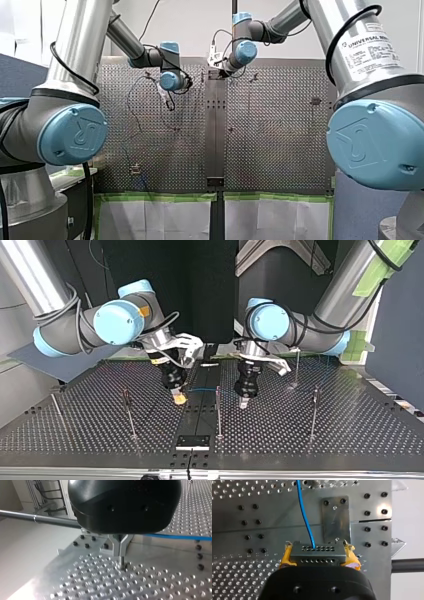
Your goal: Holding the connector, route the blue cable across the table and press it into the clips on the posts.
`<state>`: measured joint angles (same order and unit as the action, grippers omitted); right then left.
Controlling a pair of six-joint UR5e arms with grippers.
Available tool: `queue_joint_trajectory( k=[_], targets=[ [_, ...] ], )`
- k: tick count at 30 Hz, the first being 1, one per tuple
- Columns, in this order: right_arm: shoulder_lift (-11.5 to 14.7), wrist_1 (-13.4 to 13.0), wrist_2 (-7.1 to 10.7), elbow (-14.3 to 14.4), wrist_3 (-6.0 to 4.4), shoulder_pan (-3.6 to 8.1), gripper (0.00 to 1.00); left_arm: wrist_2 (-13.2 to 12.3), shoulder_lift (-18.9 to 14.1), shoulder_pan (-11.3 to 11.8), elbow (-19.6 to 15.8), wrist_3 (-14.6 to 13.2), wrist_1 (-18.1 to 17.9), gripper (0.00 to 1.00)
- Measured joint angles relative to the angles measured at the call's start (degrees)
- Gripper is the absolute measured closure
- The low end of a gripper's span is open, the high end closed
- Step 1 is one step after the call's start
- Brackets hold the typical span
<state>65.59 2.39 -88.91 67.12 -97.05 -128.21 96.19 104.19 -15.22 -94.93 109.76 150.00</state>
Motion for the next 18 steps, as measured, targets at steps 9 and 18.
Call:
queue_joint_trajectory(
  k=[9,18],
  targets=[
    [-0.3,-0.3,1.76,0.0,-0.44,2.01,1.0,-1.2,3.9,2.1,4.2,-0.1,1.5,1.0],
    [-0.3,-0.5,2.78,0.0,-0.7,3.47,1.0,-2.1,4.4,4.3,5.4,-0.1,3.3,0.88]
  ],
)
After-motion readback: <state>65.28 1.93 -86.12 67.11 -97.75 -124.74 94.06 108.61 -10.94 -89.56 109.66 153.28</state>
